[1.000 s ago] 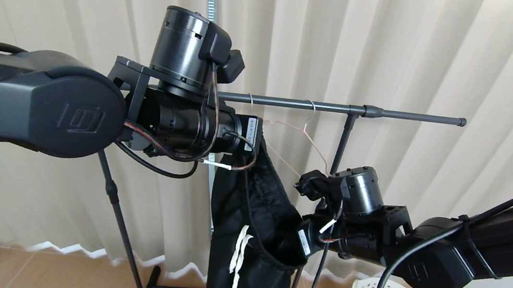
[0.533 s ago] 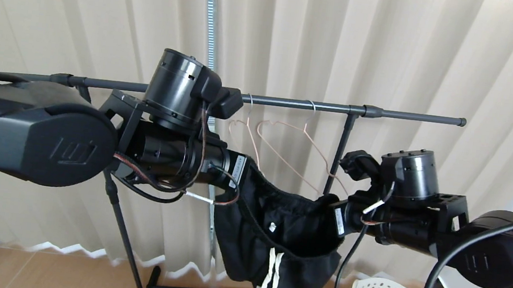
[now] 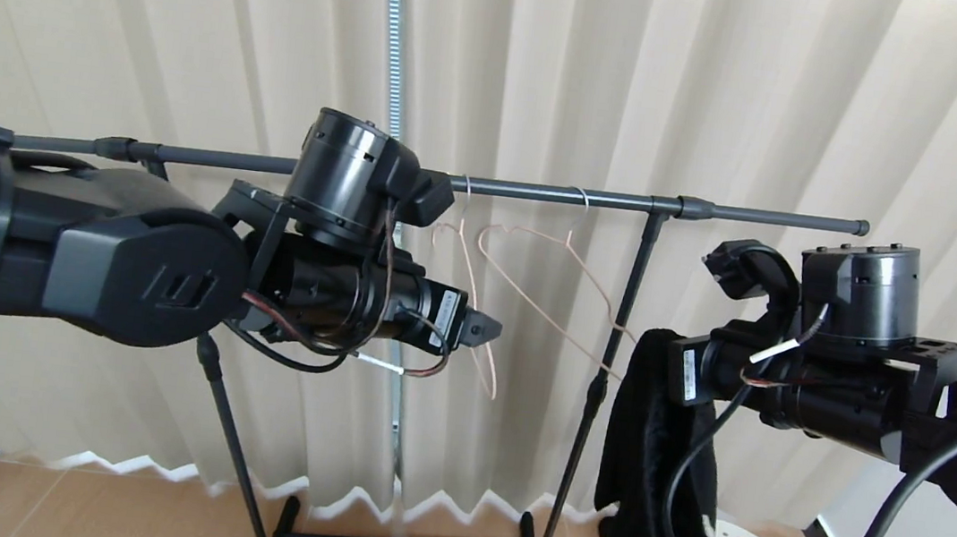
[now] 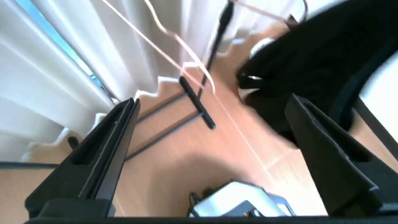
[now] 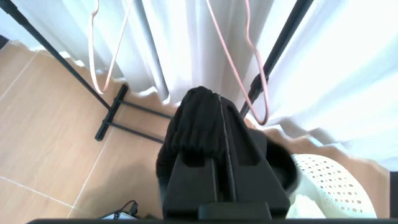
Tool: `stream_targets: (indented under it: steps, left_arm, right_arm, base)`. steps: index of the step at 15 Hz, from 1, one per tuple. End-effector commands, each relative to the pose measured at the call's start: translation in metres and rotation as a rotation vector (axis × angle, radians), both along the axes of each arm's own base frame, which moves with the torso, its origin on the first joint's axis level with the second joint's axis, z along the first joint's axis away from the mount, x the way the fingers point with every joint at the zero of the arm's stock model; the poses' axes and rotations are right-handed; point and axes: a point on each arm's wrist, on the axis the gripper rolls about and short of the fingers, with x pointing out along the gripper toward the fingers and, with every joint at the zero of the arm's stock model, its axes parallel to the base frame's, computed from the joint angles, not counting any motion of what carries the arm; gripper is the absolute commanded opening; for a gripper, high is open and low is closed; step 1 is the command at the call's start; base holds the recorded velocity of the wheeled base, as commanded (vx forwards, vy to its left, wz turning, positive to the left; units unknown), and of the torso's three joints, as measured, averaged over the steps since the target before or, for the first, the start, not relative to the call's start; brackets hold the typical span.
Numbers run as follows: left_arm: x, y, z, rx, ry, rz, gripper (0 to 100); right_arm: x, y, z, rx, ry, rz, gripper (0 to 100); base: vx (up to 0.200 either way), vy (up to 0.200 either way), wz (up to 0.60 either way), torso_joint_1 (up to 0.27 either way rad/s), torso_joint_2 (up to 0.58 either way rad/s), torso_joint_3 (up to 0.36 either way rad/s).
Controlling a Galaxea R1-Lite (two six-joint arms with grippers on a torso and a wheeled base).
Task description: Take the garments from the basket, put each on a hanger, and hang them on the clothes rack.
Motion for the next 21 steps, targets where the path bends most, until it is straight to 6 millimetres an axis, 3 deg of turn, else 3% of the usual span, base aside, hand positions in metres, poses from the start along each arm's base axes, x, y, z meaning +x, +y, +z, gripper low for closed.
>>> stream_targets:
  steps: [1,7,14,21]
  left_arm:
    - [0.033,-0.015,-0.018,0.037,-0.002,0.067,100]
    - [0.111,-0.052,-0.059,0.073,-0.072,0.219,100]
    - [0.138,-0.051,-0.097,0.066,-0.034,0.321,100]
    - [0.145,-0.057,-0.107,0.051,-0.03,0.332,100]
  right_arm:
    - [-0.006,-0.002,0.008,0.009,-0.022,0.002,0]
    - [-0.011,-0.004,0.011,-0.006,-0.036,0.005,0]
    - [-0.012,-0.004,0.008,-0.017,-0.034,0.013,0]
    - [-0.011,-0.003,0.006,-0.021,-0.026,0.013,0]
  base:
    - [0.0,0.0,0.0,0.0,0.0,0.0]
    - [0.0,0.0,0.0,0.0,0.0,0.0]
    - [0.0,0.0,0.0,0.0,0.0,0.0]
    - [0.0,0.0,0.0,0.0,0.0,0.0]
